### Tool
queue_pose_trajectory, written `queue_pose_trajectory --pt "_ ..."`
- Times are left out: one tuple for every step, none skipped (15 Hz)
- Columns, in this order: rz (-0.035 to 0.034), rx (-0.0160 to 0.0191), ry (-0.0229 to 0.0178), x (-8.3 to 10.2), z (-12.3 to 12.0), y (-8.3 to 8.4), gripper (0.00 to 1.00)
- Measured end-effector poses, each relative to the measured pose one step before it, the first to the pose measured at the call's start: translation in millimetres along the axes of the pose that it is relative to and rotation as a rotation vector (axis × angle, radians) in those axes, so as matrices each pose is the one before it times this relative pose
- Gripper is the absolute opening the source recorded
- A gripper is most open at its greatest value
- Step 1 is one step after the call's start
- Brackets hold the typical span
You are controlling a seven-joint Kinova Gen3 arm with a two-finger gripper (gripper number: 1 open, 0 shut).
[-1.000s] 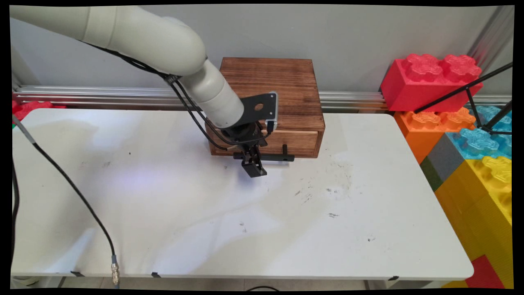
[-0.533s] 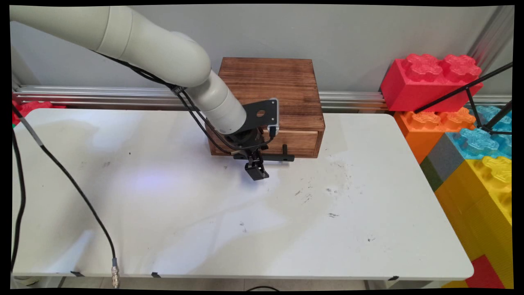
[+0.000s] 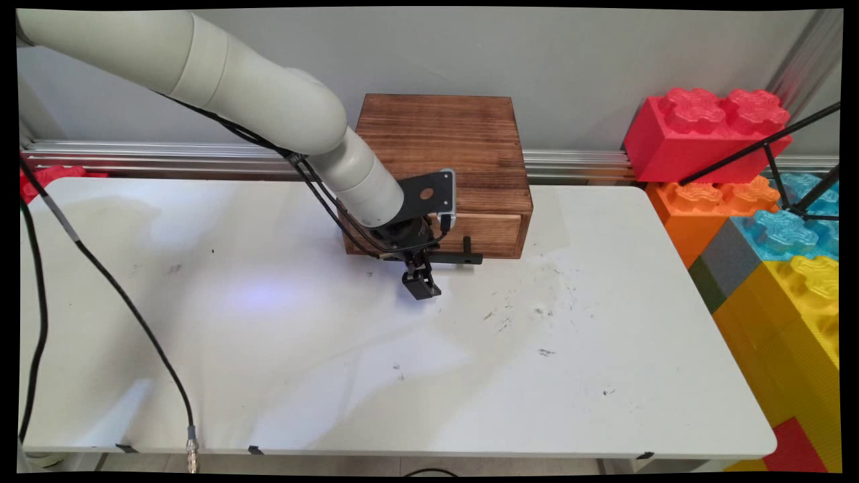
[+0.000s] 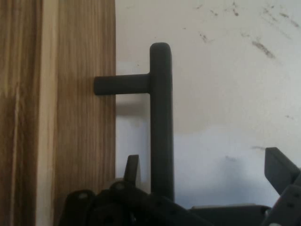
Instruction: Open the drawer
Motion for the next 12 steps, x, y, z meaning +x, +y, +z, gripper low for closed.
queue_pose_trajectory --pt "-0.00074 -0.00135 0.00272 -0.41 2.2 -0.04 1.0" --pt "-0.0005 -0.00064 0.00253 -0.47 2.05 -0.16 1.0" --pt "-0.00049 -0.00024 0.00227 -0.31 1.71 -0.34 1.0" --pt "-0.00076 -0.00021 0.00208 -0.44 1.88 -0.42 1.0" --pt "-0.00156 -0.00089 0.00248 -0.54 1.75 -0.45 1.0" --pt "-0.0013 -0.00115 0.00182 -0.6 1.39 -0.36 1.0" --pt "-0.00115 -0.00063 0.00169 -0.55 1.0 -0.35 1.0" --pt "-0.0007 -0.00099 0.00121 -0.53 0.95 -0.23 1.0" --pt "-0.00056 -0.00107 0.00292 -0.54 1.21 -0.37 1.0" --pt "-0.00004 -0.00097 0.00162 -0.46 0.74 -0.17 1.0" --pt "-0.00017 -0.00066 0.0017 -0.4 0.52 -0.16 1.0" --pt "-0.00022 -0.00045 0.00113 -0.4 0.3 -0.02 1.0"
